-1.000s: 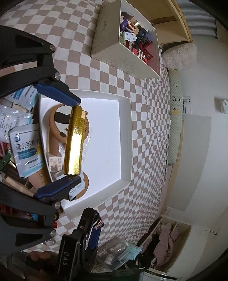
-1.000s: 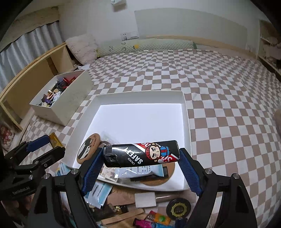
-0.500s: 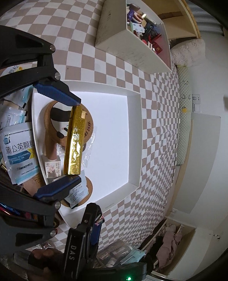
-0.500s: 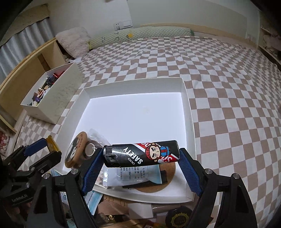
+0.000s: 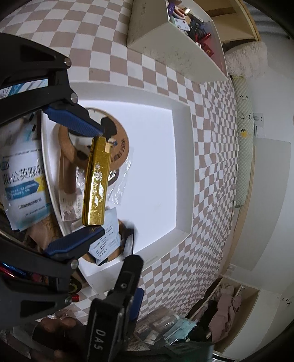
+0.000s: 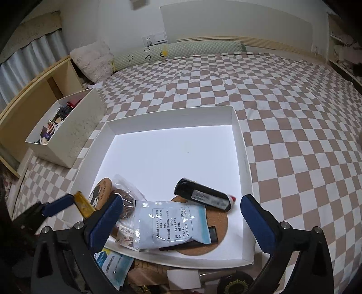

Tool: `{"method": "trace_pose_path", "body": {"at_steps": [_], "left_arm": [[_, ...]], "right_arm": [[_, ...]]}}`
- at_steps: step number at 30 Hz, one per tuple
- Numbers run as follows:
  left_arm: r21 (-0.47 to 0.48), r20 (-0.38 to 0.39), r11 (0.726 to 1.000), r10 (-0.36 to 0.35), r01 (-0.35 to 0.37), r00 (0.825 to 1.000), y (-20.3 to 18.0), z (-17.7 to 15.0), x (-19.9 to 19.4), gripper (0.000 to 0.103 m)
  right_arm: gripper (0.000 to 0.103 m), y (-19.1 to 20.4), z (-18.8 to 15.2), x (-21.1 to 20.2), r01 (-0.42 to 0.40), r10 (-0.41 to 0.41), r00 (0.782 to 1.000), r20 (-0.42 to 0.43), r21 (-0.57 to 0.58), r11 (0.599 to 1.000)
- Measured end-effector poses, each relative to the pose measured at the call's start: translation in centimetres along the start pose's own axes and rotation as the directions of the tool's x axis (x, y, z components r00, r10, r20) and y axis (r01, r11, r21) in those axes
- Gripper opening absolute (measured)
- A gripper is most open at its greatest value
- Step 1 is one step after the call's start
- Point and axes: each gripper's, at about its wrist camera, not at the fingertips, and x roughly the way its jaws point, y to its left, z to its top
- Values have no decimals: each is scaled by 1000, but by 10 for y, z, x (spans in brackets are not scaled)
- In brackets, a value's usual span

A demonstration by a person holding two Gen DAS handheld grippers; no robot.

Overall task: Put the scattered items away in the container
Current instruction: 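Open both grippers to drop the lighters into the tray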

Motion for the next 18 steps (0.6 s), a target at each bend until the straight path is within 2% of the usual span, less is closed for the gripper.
{"method": "trace_pose_path", "body": {"at_steps": [12,14,15,16,18], "left_arm": [[19,-16,999,-38,38,999,-25,2,11,81],[13,-18,999,-44,44,999,-26,4,13,85],[12,-13,999,-42,42,999,-27,5,13,96],[13,-2,999,-36,36,999,-27,6,13,102],[14,9,999,-33,33,999,-28,8,11,102]], "right_arm": [[103,-9,0,-4,-8,8,1000,1,26,1000],[103,-9,0,-5,-17,17,1000,-1,32,999],[103,-9,1,-5,-20,20,1000,-2,32,999],[103,-8,1,-5,-20,20,1000,-1,31,999],[103,-7,1,-6,-20,20,1000,1,27,999]]}}
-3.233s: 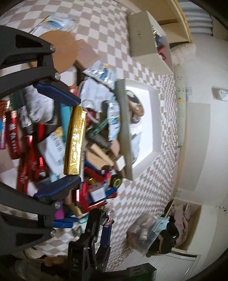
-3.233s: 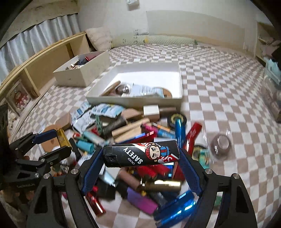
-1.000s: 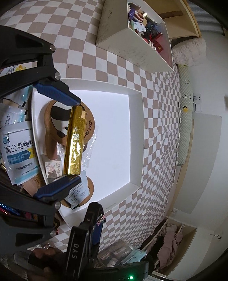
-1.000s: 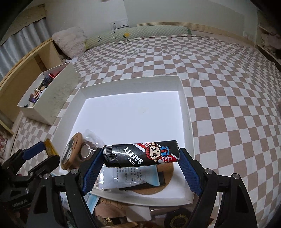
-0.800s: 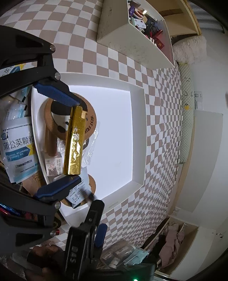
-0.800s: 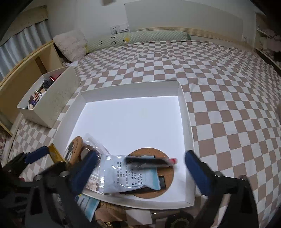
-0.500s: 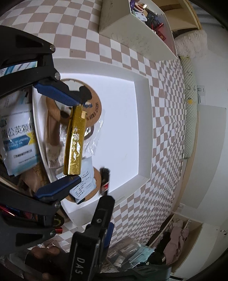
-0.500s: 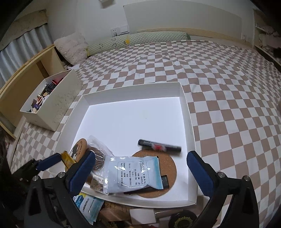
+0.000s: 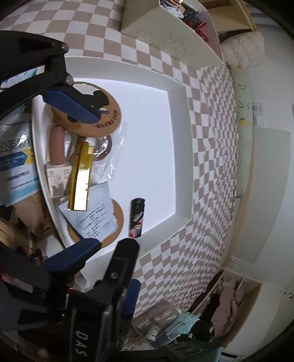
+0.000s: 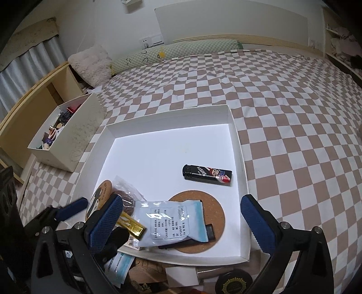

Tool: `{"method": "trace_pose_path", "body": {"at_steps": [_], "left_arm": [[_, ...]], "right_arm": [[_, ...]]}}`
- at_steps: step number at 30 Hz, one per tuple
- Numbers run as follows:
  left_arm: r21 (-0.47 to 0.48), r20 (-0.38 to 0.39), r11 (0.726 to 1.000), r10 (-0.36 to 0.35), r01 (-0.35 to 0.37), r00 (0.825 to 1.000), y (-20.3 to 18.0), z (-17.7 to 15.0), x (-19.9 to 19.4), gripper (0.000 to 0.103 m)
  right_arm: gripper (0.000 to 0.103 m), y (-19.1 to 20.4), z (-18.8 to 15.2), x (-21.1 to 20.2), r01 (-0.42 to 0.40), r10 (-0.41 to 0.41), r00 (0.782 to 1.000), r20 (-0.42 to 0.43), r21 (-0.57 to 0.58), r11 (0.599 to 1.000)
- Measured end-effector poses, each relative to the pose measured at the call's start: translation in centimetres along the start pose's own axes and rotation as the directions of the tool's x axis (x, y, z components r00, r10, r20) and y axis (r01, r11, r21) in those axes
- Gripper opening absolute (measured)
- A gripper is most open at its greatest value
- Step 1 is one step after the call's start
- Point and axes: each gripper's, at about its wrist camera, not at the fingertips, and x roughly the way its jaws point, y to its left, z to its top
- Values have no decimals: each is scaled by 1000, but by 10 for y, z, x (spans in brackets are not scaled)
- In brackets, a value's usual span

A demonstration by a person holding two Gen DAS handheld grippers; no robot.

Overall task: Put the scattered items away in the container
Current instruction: 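Open both grippers to drop the lighters into the tray, then withdraw both grippers from the tray and hold back over the pile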

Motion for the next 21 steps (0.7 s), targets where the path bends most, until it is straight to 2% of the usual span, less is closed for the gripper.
{"method": "trace_pose_path", "body": {"at_steps": [21], "left_arm": [[-27,1,998,50,-50,999,13,-3,-10,102]], "right_arm": [[103,6,-4,-11,-2,2,1000,8,-2,1000]]}}
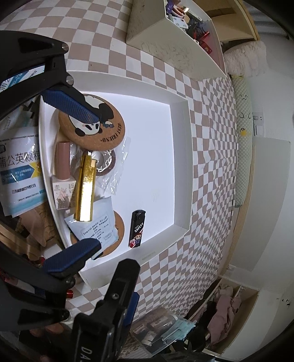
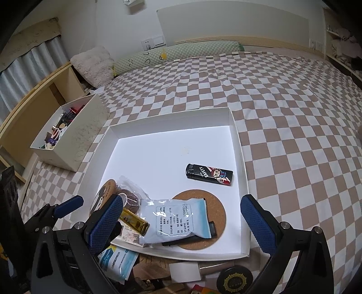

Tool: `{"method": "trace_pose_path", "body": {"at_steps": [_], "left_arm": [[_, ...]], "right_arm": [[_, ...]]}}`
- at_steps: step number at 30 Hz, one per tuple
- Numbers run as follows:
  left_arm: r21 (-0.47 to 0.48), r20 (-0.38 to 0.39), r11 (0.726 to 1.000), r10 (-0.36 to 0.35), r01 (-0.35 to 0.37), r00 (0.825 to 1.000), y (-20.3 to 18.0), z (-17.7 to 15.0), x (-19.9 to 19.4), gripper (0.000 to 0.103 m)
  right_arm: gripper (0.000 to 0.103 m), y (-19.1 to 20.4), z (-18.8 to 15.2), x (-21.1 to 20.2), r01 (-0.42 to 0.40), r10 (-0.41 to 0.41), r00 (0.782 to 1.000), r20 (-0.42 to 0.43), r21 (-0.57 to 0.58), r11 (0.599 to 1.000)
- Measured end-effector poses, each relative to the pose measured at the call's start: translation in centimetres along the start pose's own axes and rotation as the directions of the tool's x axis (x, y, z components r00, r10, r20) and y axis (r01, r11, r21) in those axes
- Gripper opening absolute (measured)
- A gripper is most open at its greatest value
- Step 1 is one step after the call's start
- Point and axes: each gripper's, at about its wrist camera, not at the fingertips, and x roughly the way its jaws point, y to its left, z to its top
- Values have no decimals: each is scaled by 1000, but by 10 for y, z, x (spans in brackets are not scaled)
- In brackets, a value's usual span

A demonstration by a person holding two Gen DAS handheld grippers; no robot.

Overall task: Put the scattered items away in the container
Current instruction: 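Withdraw both grippers from the tray and hold back over the pile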

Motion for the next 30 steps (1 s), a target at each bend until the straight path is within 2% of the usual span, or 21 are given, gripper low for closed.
{"method": "trace_pose_path", "body": {"at_steps": [12,18,25,30], "left_arm": [[-32,30,999,37,-36,999,8,-7,-18,103],[-44,44,998,52,-50,998,9,-12,-33,103],[-32,86,995,100,-98,991,8,-16,-60,103],[-44,118,994,103,-98,988,10,-19,-85,103]], "right_arm": [[103,2,-12,-20,17,-17,999,36,-15,1000],[103,0,-21,-32,60,-58,997,50,-36,998],[103,0,-30,-58,111,-104,988,116,-53,992],[103,6,-36,-85,152,-134,973,188,-83,985]]}}
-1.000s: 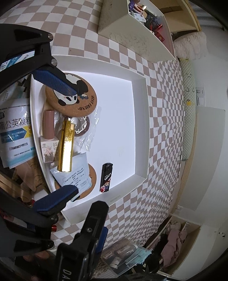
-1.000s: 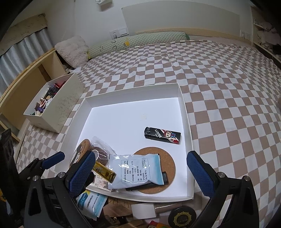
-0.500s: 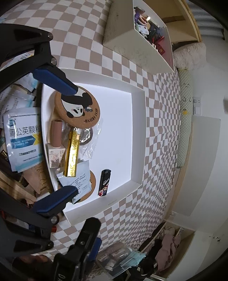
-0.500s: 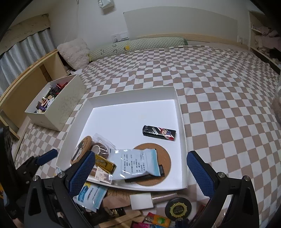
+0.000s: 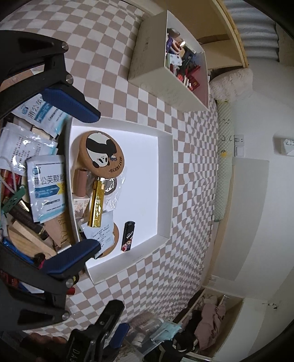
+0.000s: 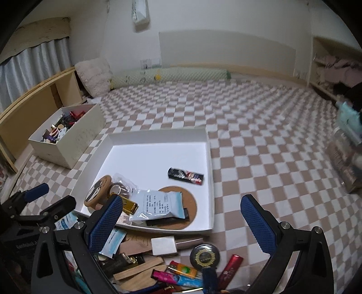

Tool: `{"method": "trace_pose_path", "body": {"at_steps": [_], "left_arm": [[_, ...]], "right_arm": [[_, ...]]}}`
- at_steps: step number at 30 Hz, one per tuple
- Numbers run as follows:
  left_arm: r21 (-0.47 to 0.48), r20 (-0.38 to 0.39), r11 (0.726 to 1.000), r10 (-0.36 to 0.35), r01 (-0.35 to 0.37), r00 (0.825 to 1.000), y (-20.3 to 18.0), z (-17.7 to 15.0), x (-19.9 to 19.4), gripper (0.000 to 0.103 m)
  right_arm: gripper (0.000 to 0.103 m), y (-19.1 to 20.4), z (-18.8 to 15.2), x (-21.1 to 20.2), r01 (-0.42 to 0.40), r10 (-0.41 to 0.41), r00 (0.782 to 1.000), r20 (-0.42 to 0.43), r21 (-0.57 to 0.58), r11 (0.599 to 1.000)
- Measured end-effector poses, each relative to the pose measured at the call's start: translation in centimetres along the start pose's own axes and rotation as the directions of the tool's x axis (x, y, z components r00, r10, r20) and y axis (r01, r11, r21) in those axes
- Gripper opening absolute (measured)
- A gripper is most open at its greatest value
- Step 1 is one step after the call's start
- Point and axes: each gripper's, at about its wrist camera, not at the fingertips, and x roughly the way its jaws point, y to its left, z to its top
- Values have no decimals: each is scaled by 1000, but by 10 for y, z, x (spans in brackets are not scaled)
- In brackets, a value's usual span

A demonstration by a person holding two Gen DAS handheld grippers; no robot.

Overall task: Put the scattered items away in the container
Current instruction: 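Withdraw both grippers from the tray and hold back over the pile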

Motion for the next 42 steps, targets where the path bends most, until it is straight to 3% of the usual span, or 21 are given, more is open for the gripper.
{"method": "trace_pose_path", "body": {"at_steps": [23,42], "left_arm": [[37,147,997,66,-72,987,-8,-17,-118,103],[28,139,996,76,-80,987,0,-40,-136,103]], "right_arm": [[103,4,-25,-88,3,0,995,104,-37,999],[103,5,-52,-105,30,-26,995,98,-43,999]]}}
